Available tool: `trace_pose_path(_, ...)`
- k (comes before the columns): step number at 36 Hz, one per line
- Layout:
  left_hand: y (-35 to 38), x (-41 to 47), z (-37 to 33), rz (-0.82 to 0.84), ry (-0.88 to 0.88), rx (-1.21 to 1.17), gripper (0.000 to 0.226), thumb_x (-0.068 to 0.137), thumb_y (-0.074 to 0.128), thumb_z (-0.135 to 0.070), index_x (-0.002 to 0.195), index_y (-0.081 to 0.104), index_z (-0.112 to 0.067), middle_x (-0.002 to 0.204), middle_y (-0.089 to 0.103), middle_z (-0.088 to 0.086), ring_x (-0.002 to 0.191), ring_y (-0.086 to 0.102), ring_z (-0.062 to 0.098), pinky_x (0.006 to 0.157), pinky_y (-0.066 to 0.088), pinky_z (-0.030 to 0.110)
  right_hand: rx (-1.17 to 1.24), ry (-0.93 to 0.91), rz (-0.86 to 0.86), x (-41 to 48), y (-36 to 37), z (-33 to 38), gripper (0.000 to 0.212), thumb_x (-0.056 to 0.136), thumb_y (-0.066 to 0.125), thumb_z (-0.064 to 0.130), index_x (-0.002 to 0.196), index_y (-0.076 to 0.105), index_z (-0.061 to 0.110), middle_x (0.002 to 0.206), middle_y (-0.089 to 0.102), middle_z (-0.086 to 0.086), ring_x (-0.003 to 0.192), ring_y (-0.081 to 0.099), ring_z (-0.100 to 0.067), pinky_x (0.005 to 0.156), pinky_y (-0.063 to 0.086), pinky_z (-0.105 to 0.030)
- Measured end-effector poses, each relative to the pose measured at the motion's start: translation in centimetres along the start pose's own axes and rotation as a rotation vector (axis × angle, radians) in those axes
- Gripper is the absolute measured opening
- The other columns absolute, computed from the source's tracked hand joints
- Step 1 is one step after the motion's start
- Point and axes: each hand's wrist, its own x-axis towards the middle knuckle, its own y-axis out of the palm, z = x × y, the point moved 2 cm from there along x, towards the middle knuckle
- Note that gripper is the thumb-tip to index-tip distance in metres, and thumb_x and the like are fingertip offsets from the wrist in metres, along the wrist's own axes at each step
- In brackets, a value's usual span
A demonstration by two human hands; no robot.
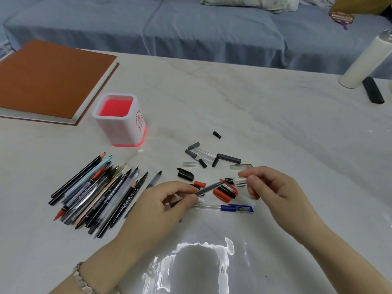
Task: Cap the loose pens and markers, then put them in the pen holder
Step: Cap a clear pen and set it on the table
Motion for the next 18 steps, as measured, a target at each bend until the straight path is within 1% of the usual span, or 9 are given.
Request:
trace_pose_path(4, 0.0, -0.1, 0.2, 0.008, 0.01, 0.017, 0.025, 0.075, 0.07, -0.011, 0.069, 0.071, -0.035, 0.059, 0.063, -0.018, 0.049, 0.05, 0.0, 0.049, 0.039, 0.007, -0.021, -0.005, 0.016, -0.3, 0.2, 0.3, 0.027, 0.091, 0.048, 0.007, 0.081, 0.064, 0.027, 0.054, 0.056, 0.017, 0.054, 0.05, 0.003, 0.059, 0.04, -0.005)
trace_pose_path(6, -0.1, -0.1, 0.3, 0.02, 0.025, 0.049, 0.024, 0.076, 0.07, -0.013, 0.073, 0.072, -0.037, 0.062, 0.063, -0.02, 0.05, 0.05, 0.001, 0.051, 0.039, 0.009, -0.033, -0.001, 0.025, -0.4, 0.3, 0.4, 0.028, 0.09, 0.048, 0.008, 0.081, 0.063, 0.029, 0.055, 0.056, 0.018, 0.055, 0.05, 0.003, 0.06, 0.04, -0.005)
trace_pose_path(9, -0.2, -0.2, 0.4, 0.022, 0.055, 0.085, 0.032, 0.076, 0.07, -0.014, 0.079, 0.068, -0.045, 0.064, 0.063, -0.022, 0.052, 0.05, 0.001, 0.053, 0.039, 0.011, -0.047, 0.007, 0.04, -0.5, 0.3, 0.5, 0.028, 0.09, 0.049, 0.009, 0.08, 0.063, 0.031, 0.057, 0.058, 0.018, 0.056, 0.051, 0.003, 0.061, 0.041, -0.005)
trace_pose_path(13, -0.4, -0.3, 0.3, 0.056, 0.108, 0.126, 0.033, 0.077, 0.07, -0.014, 0.081, 0.067, -0.047, 0.068, 0.064, -0.024, 0.055, 0.051, 0.001, 0.054, 0.039, 0.012, -0.044, 0.014, 0.074, -0.6, 0.4, 0.7, 0.029, 0.09, 0.048, 0.008, 0.079, 0.064, 0.03, 0.056, 0.059, 0.02, 0.056, 0.052, 0.004, 0.061, 0.041, -0.005)
trace_pose_path(15, -0.5, -0.3, 0.3, 0.07, 0.141, 0.152, 0.025, 0.078, 0.07, -0.02, 0.084, 0.067, -0.045, 0.07, 0.064, -0.023, 0.058, 0.052, 0.002, 0.053, 0.037, 0.01, -0.026, 0.013, 0.098, -0.7, 0.4, 0.9, 0.03, 0.091, 0.047, 0.006, 0.079, 0.063, 0.028, 0.055, 0.06, 0.019, 0.056, 0.054, 0.005, 0.061, 0.041, -0.004)
trace_pose_path(18, -0.7, -0.6, 0.3, 0.067, 0.21, 0.177, 0.017, 0.071, 0.064, -0.036, 0.087, 0.067, -0.044, 0.072, 0.063, -0.022, 0.062, 0.054, 0.002, 0.054, 0.035, 0.006, 0.001, 0.015, 0.121, -1.0, 0.5, 1.1, 0.031, 0.09, 0.047, 0.004, 0.079, 0.064, 0.026, 0.056, 0.062, 0.017, 0.057, 0.056, 0.004, 0.061, 0.041, -0.003)
